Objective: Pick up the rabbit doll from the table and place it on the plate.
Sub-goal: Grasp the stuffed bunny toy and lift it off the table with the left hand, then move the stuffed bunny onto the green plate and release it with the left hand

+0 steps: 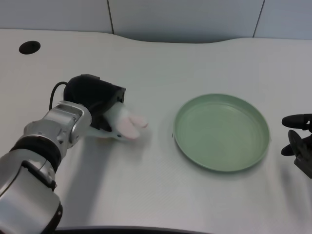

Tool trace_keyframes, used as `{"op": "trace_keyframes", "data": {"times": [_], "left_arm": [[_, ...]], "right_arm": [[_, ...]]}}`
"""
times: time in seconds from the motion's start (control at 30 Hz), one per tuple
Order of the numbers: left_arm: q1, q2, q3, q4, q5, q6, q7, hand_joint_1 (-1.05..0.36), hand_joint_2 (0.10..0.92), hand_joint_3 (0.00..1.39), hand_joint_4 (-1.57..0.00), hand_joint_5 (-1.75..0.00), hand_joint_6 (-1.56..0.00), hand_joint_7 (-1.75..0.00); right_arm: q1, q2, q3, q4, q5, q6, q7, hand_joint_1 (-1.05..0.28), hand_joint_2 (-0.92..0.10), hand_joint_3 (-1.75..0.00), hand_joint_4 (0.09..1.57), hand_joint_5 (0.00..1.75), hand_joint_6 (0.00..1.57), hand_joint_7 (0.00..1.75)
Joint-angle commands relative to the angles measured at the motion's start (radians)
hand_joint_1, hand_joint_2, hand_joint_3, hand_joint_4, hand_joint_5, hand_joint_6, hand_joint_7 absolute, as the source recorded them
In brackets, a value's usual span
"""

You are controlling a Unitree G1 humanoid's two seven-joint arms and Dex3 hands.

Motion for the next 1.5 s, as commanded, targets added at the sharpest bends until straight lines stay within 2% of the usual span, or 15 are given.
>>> {"op": "trace_keyframes", "data": {"times": [0.03,0.13,0.27,0.4,0.53,0.67,0.87,0.93,1.03,1.13,1.27,1.3,1.37,1.43,1.5], "left_arm": [[-0.044,0.01,0.031,-0.01,-0.027,-0.033,0.047,-0.16,0.92,0.1,-0.77,-1.75,-0.51,-1.74],[-0.063,0.009,0.046,-0.014,-0.041,-0.072,0.052,-0.11,0.912,0.09,-0.8,-1.75,-0.53,-1.75],[-0.084,-0.006,0.085,-0.021,-0.079,-0.091,0.051,-0.11,0.906,0.08,-0.83,-1.75,-0.58,-1.75],[-0.117,-0.05,0.176,-0.036,-0.178,-0.123,-0.022,-0.08,0.84,0.04,-0.84,-1.75,-0.61,-1.75],[-0.134,-0.081,0.185,-0.044,-0.192,-0.139,-0.044,-0.07,0.84,0.05,-0.85,-1.75,-0.62,-1.75],[-0.152,-0.139,0.154,-0.051,-0.164,-0.157,-0.022,-0.07,0.839,0.05,-0.87,-1.75,-0.64,-1.75],[-0.164,-0.209,0.128,-0.05,-0.151,-0.186,-0.014,-0.07,0.833,0.06,-0.91,-1.75,-0.67,-1.75],[-0.165,-0.234,0.133,-0.049,-0.157,-0.187,-0.021,-0.05,0.832,0.06,-0.92,-1.75,-0.68,-1.75],[-0.163,-0.267,0.134,-0.049,-0.164,-0.199,-0.03,-0.03,0.863,0.09,-0.93,-1.75,-0.72,-1.75],[-0.162,-0.291,0.129,-0.046,-0.159,-0.188,-0.043,-0.05,0.854,0.11,-0.94,-1.75,-0.71,-1.75],[-0.162,-0.308,0.115,-0.043,-0.149,-0.181,-0.061,-0.1,0.853,0.13,-0.94,-1.75,-0.69,-1.75],[-0.158,-0.311,0.11,-0.043,-0.144,-0.184,-0.053,-0.1,0.842,0.17,-0.95,-1.75,-0.7,-1.75],[-0.152,-0.316,0.104,-0.043,-0.139,-0.188,-0.043,-0.07,0.562,0.72,-0.97,-1.75,-0.73,-1.75],[-0.147,-0.32,0.096,-0.042,-0.133,-0.186,-0.04,-0.07,0.48,0.87,-0.97,-1.75,-0.73,-1.75],[-0.144,-0.325,0.089,-0.041,-0.128,-0.183,-0.037,-0.06,0.421,0.89,-0.96,-1.75,-0.72,-1.75]], "right_arm": [[-0.021,-0.005,-0.01,0.039,0.018,-0.015,0.003,-0.25,-0.92,-0.47,0.38,1.58,0.4,1.2],[-0.029,-0.003,-0.01,0.05,0.016,-0.015,-0.003,-0.25,-0.92,-0.47,0.37,1.58,0.4,1.2],[-0.028,-0.005,-0.002,0.032,0.0,0.009,-0.019,-0.25,-0.92,-0.48,0.37,1.57,0.39,1.19],[-0.035,-0.005,-0.004,0.053,0.007,-0.015,-0.012,-0.25,-0.92,-0.48,0.37,1.56,0.4,1.19],[-0.04,-0.008,-0.001,0.062,0.004,-0.019,-0.009,-0.24,-0.92,-0.48,0.37,1.57,0.4,1.2],[-0.045,-0.001,0.004,0.061,0.004,-0.016,-0.011,-0.24,-0.92,-0.47,0.37,1.56,0.39,1.19],[-0.058,-0.004,0.017,0.103,0.002,-0.062,0.005,-0.24,-0.92,-0.5,0.4,1.62,0.39,1.2],[-0.059,-0.002,0.023,0.104,0.001,-0.064,0.003,-0.25,-0.92,-0.5,0.39,1.61,0.39,1.2],[-0.061,0.009,0.024,0.1,0.025,-0.051,0.012,-0.26,-0.92,-0.48,0.37,1.6,0.38,1.21],[-0.056,0.014,0.031,0.089,0.017,-0.044,0.005,-0.27,-0.92,-0.48,0.36,1.61,0.38,1.22],[-0.051,0.023,0.036,0.077,0.015,-0.043,0.005,-0.27,-0.92,-0.47,0.35,1.56,0.37,1.26],[-0.05,0.026,0.037,0.077,0.017,-0.045,0.007,-0.27,-0.92,-0.47,0.35,1.56,0.37,1.27],[-0.048,0.03,0.035,0.074,0.026,-0.043,0.014,-0.28,-0.92,-0.47,0.36,1.56,0.36,1.29],[-0.044,0.032,0.037,0.067,0.026,-0.038,0.015,-0.28,-0.92,-0.47,0.36,1.56,0.35,1.3],[-0.04,0.033,0.039,0.059,0.021,-0.034,0.013,-0.28,-0.92,-0.47,0.37,1.57,0.35,1.31]]}}
